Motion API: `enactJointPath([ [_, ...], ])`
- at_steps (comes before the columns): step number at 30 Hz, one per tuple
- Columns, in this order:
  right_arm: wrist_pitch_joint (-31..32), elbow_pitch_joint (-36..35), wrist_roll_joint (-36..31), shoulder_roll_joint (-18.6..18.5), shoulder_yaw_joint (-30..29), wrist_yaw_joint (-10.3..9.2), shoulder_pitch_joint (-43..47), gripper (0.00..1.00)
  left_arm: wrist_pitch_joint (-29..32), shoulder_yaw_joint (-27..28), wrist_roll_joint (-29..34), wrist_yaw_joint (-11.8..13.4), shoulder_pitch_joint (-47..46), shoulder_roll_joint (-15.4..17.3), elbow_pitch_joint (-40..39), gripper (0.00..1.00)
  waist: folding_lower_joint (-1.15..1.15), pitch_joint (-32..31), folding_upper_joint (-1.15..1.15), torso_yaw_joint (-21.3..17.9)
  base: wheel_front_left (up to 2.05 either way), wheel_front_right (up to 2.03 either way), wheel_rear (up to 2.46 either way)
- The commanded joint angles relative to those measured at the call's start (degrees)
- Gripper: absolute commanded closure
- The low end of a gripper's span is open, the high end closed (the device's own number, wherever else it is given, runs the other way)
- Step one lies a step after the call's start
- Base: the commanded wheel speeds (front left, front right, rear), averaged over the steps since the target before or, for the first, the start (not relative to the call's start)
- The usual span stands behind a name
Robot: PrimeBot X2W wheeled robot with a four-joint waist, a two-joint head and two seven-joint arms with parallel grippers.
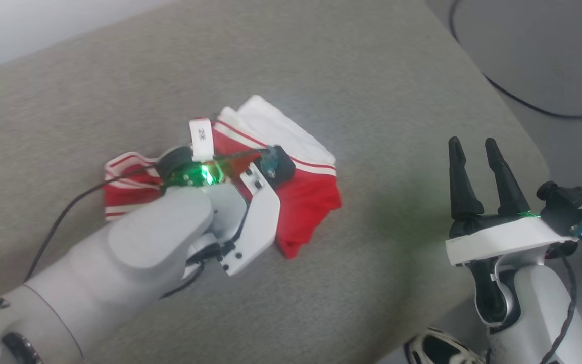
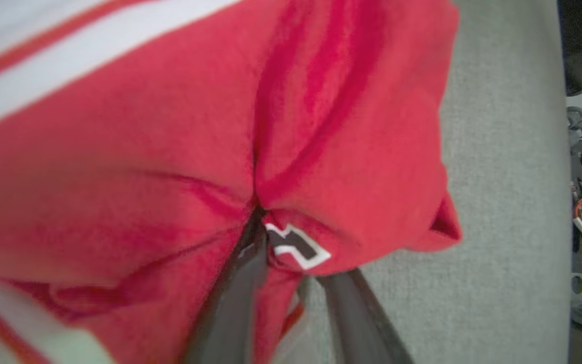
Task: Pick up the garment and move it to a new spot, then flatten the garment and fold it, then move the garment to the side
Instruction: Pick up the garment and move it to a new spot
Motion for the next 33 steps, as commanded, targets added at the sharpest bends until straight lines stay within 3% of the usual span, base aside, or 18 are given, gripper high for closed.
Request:
enactJointPath([
  [1,-0.1,0.0,-0.9,0.2,-0.2,-0.02,0.1,0.0,-0.5,-1.5,1.4,0.5,2.6,2.1,1.9,0.0,0.0,-1.9,0.0,2.8,0.0,0.0,0.0],
  [8,-0.1,0.4,-5.2,0.2,-1.0,-0.02,1.4,0.0,-12.1,-1.0,-0.1,0.4,-0.1,-1.7,-0.3,0.0,0.0,-6.1,0.0,10.8,0.0,0.0,0.0],
  [14,-0.1,1.5,-8.1,-1.5,-0.4,-0.01,2.3,0.0,-20.9,-0.8,-3.1,0.4,1.2,-2.0,-0.7,0.0,0.0,-9.8,0.0,18.7,0.0,0.0,0.0],
  [27,-0.1,5.2,-11.0,-8.0,0.1,-0.02,8.0,0.0,-44.0,5.2,-11.6,0.7,18.2,-4.8,12.4,0.0,0.0,-17.5,0.0,33.2,0.0,0.0,0.0],
  [33,-0.1,6.3,-10.2,-9.3,-1.9,-0.03,11.5,0.0,-47.6,11.9,-11.8,2.9,25.6,-4.7,14.9,0.0,0.0,-20.4,0.0,38.1,0.0,0.0,0.0],
])
